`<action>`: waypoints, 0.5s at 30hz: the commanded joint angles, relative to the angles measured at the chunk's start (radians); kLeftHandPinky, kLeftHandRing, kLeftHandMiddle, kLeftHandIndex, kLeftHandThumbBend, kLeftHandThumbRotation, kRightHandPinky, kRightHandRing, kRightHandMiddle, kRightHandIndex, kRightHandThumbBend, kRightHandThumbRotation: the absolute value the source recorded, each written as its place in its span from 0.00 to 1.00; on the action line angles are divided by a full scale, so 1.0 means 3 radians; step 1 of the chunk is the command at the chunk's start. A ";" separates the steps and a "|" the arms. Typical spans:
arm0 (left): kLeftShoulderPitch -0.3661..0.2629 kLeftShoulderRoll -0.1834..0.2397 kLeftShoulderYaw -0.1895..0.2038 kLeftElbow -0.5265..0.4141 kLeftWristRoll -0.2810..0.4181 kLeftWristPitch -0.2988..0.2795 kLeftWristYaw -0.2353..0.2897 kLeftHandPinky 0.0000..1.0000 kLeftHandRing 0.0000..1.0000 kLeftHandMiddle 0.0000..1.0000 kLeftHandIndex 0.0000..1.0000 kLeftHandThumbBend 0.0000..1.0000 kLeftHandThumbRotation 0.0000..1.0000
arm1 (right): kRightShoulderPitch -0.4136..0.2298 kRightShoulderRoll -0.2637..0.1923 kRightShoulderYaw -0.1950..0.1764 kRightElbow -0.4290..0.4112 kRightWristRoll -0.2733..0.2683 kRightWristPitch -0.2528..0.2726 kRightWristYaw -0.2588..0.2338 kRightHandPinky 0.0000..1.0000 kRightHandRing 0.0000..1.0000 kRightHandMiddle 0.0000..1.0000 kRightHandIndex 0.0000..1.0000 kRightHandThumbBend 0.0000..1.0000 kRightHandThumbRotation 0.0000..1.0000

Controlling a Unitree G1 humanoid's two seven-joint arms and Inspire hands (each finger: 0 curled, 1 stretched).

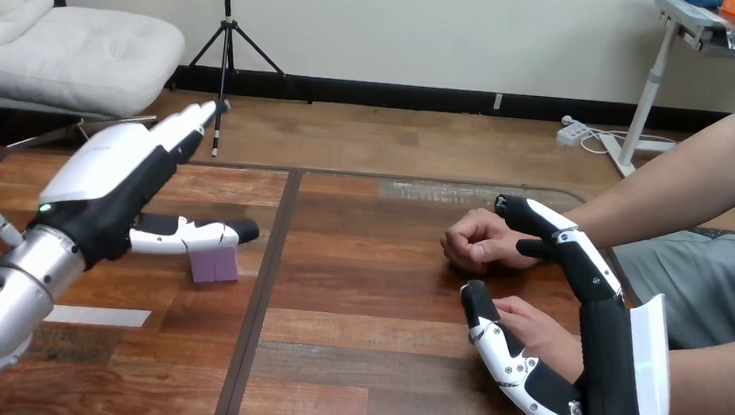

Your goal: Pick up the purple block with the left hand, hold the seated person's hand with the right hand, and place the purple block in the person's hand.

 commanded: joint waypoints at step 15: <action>-0.0609 0.0052 -0.0271 0.0544 -0.0014 0.0039 -0.0136 0.90 0.96 0.98 0.98 0.85 0.65 | -0.0166 0.0002 -0.0043 -0.0023 0.0000 0.0000 -0.0005 0.70 0.77 0.77 0.76 0.43 0.36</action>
